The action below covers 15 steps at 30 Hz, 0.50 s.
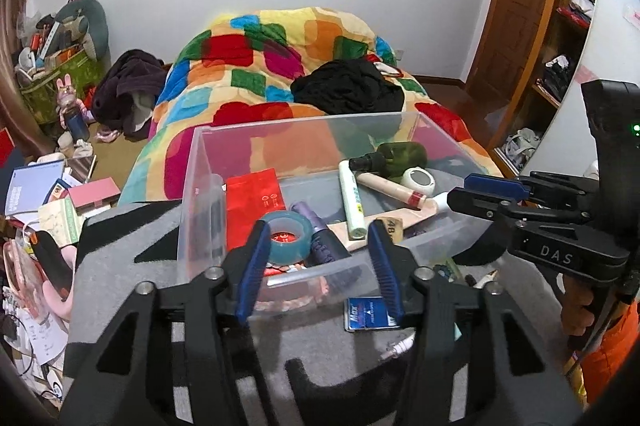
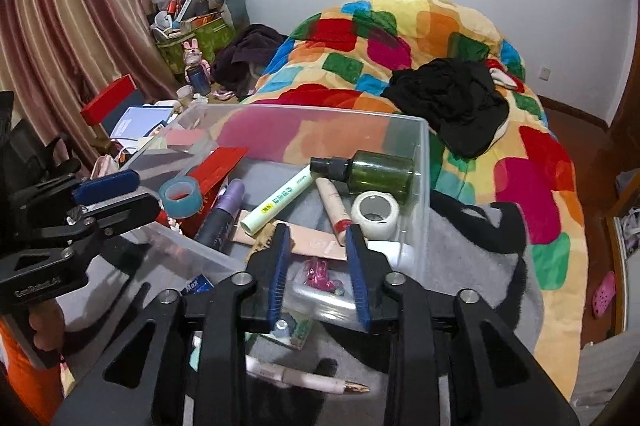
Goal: Organize objects
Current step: 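Drop the tape roll and octopus toy into the clear box, then grasp the mint green bottle with the left gripper while the right gripper grasps the white pen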
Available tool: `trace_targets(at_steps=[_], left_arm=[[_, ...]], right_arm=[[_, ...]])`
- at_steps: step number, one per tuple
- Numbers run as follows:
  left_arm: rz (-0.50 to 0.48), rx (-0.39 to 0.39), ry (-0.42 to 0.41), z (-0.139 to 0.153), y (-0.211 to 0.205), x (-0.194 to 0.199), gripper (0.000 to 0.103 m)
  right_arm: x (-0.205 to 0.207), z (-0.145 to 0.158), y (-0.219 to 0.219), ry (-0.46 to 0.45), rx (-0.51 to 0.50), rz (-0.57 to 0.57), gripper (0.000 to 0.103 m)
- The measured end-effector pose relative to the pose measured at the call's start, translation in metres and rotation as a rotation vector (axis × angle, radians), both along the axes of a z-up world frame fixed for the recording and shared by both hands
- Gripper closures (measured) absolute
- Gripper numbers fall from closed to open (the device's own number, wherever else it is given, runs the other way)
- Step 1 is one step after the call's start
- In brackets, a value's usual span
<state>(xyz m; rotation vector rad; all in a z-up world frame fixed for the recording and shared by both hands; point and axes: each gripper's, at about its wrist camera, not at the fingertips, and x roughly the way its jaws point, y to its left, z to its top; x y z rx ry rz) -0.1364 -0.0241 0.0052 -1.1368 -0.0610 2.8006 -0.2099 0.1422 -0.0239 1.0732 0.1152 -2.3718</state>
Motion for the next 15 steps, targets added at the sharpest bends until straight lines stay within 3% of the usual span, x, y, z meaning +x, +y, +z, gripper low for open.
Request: trace_targets(at_steps=[6,15], left_arm=[[-0.016,-0.016,0.026,0.008,0.007,0.016,0.037],[-0.060,-0.035,-0.025,-0.005,0.014,0.034,0.035]], right_arm=[[0.014,0.007,0.012,0.022,-0.004,0.002,0.061],[0.044,0.015,0.025,0.053,0.000,0.047,0.047]])
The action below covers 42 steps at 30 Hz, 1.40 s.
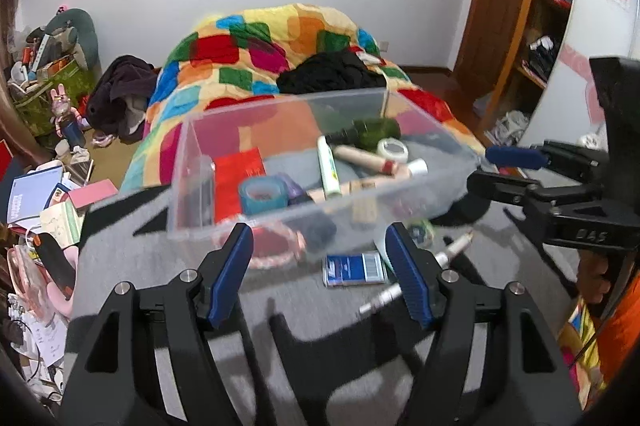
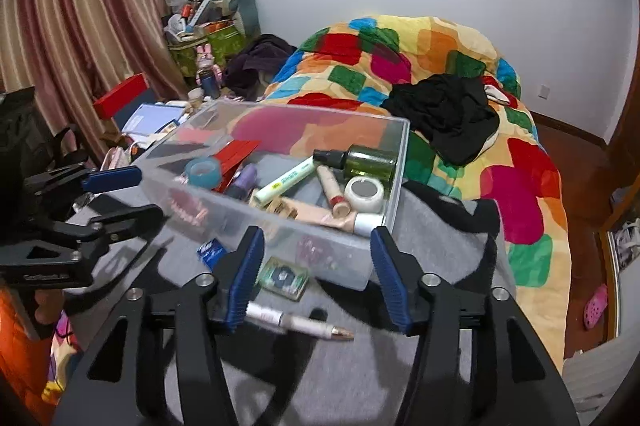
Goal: Organize objects
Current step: 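Grasp the mint green bottle with the left gripper while the right gripper grasps the white pen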
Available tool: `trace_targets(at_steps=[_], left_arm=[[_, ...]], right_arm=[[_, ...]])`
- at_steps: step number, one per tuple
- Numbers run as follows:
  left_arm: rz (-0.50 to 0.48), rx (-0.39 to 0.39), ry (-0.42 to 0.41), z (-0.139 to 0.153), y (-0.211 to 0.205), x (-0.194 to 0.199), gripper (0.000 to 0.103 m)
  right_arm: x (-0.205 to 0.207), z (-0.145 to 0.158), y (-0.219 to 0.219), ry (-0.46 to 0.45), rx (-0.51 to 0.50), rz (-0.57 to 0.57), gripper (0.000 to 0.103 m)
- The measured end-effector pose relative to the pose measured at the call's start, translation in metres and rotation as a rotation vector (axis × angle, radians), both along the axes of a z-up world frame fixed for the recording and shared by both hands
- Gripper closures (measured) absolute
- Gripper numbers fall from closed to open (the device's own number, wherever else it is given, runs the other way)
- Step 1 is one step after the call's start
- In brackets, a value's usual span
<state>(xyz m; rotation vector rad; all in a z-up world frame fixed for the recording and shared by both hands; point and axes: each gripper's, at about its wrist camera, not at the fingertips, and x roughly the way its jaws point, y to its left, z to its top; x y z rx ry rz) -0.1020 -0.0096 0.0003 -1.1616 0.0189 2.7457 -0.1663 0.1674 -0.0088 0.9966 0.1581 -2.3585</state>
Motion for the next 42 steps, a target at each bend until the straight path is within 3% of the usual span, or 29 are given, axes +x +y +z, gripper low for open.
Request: trace_targets(at_steps=[7,14,17,24,28,29,40,42], left_arm=[[-0.058,0.014,-0.132,-0.032,0.015,-0.003,0.035],[-0.100,0.029,-0.118,-0.024,0.038,-0.008,0.035],[-0.112,-0.009,-0.114,-0.025,0.050,-0.014,0.035],[-0.141,-0.048,-0.167,-0.042,0.063,-0.023,0.056],[-0.147,-0.068,-0.165,-0.046,0.065,-0.024,0.071],[-0.147,-0.075,-0.163,-0.047,0.066,-0.023,0.079],[-0.113,-0.063,-0.173,-0.052,0.035,0.014,0.079],[-0.108,-0.061,-0.185,-0.054,0.030,0.022,0.079]], right_arm=[[0.007,-0.037,-0.004,-0.086,0.075,0.087,0.045],[0.002,-0.064,-0.017,-0.120,0.151,0.150,0.046],[0.003,-0.068,-0.024,-0.125,0.174,0.193,0.062],[0.020,-0.064,-0.010,-0.124,0.164,0.242,0.086],[0.041,-0.060,0.001,-0.108,0.180,0.262,0.090],[0.044,-0.060,0.003,-0.107,0.184,0.264,0.091],[0.061,-0.060,0.021,-0.128,0.183,0.257,0.091],[0.056,-0.058,0.014,-0.120,0.175,0.249,0.087]])
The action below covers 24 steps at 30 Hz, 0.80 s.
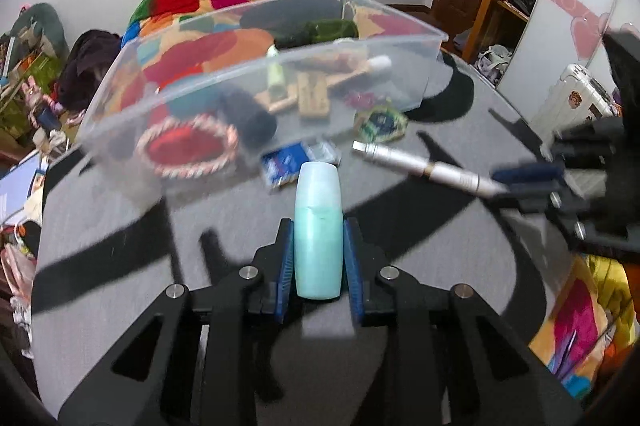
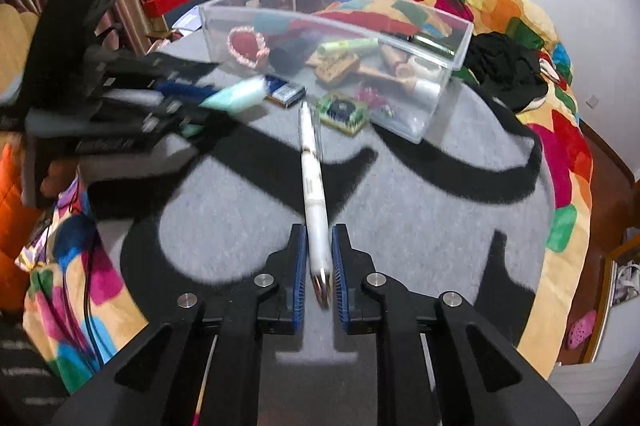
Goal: Organize objects
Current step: 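Grasp the mint green bottle with the left gripper while the right gripper grasps the white pen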
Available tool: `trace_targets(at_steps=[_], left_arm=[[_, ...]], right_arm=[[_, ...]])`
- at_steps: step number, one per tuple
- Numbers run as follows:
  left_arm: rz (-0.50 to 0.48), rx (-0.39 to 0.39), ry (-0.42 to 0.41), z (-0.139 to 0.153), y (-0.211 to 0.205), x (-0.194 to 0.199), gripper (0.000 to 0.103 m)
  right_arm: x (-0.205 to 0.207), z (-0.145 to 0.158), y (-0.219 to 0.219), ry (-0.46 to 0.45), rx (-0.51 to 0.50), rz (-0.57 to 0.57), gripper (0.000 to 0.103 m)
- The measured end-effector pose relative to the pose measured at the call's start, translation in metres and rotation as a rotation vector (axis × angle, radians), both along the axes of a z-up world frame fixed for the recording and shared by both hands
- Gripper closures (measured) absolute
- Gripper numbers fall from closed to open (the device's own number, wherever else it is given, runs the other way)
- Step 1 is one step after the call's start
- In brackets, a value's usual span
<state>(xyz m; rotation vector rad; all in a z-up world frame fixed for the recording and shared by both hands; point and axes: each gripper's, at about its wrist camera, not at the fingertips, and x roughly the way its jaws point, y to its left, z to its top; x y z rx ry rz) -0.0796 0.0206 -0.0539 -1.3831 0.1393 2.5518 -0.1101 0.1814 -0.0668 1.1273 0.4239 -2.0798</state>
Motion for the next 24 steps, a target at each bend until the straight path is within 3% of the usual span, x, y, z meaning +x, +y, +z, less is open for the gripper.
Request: trace_targets(at_steps=[8,14,19,24], left_arm=[[0.013,0.023,0.020,-0.004,-0.002,0.014,0.075],[0.041,0.005,0.078,-0.007,0.000,0.017,0.079],[0.075,0.013,0.095,-0.001,-0.005,0.017,0.079],[0.104,0.062,0.150,0.023,-0.017,0.019,0.079]], right_arm=[[-0.027,-0.009,-0.021,-0.015,-0.032,-0.083,0.082],[-0.014,-0.007,-0.027,0.027,-0.025,-0.095,0.092],[-0.004,0.010,-0.024,0.044,-0.092,-0.091,0.093],[-0.002,0.035,-0.023,0.077,-0.163,-0.103,0.093]])
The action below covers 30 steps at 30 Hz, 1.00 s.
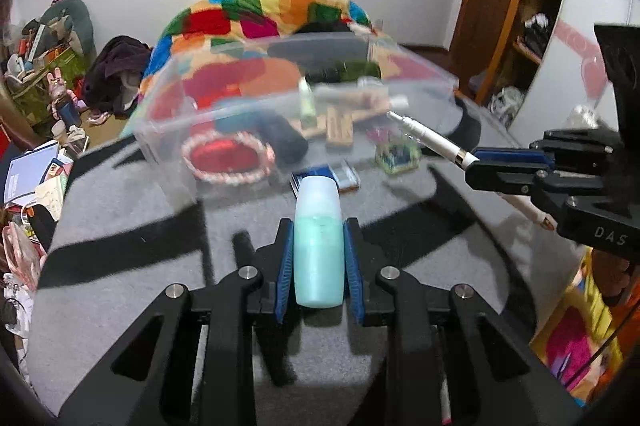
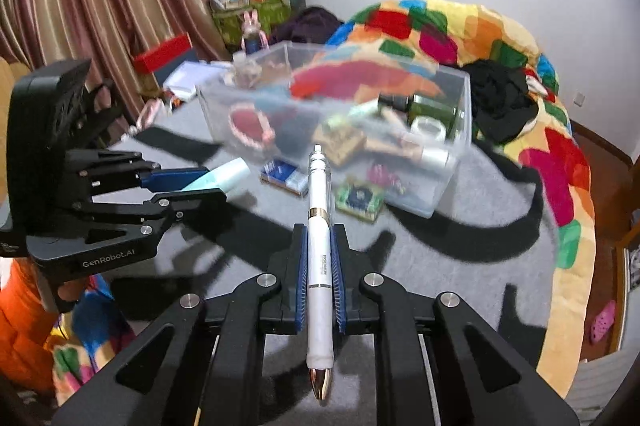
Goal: Organize objects
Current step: 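Grasp the mint green bottle with the left gripper while the right gripper grasps the white pen, then lower the mint bottle and white pen into the clear box, open both grippers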
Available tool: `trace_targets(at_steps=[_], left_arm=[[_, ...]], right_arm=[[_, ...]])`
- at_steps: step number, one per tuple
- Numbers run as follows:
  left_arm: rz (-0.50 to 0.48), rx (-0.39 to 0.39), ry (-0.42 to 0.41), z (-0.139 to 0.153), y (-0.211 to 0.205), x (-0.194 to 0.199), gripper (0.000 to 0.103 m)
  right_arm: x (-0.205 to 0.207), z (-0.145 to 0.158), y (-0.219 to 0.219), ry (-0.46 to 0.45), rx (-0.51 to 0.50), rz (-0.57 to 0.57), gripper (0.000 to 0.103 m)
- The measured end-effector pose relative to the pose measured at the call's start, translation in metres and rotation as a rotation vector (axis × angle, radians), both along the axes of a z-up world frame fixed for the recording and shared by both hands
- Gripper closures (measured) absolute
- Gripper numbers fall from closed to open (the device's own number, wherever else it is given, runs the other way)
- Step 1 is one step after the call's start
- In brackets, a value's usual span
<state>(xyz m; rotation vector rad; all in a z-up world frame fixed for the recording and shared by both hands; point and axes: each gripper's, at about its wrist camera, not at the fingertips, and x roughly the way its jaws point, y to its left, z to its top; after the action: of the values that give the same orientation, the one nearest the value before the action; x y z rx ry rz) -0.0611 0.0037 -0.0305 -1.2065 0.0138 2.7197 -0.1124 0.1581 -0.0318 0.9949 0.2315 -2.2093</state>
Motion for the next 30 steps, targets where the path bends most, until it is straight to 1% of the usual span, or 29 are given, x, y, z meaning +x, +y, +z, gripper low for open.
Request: trace_targets(at_steps=[4,7,14,18,21,27,30], left_arm=[[0.021,0.020,0.054,0.020,-0.007,-0.003,0.079],[0.039,0.034,0.086,0.032,-0.014,-0.007,0.079],[0.074,0.040,0.125,0.047,-0.026,-0.024,0.079],[0.093,0.038,0.114,0.049,-0.032,-0.041,0.079],[0.108,0.040,0.094,0.046,-0.038,-0.056,0.079],[0.122,0.049,0.029,0.032,-0.047,-0.083,0.079],[0.117,0.055,0.011,0.027,-0.048,-0.087,0.079]], right_arm=[[-0.005,0.020,-0.001,0.041,-0.045,-0.025,0.093],[-0.015,0.030,-0.001,0.052,-0.077,-0.054,0.093],[-0.044,0.040,-0.010,0.059,-0.091,-0.106,0.093],[-0.065,0.039,-0.019,0.053,-0.076,-0.123,0.093],[-0.083,0.035,-0.027,0.031,-0.062,-0.132,0.093],[-0.108,0.020,-0.047,-0.021,-0.022,-0.108,0.093],[-0.112,0.012,-0.053,-0.037,-0.006,-0.090,0.093]])
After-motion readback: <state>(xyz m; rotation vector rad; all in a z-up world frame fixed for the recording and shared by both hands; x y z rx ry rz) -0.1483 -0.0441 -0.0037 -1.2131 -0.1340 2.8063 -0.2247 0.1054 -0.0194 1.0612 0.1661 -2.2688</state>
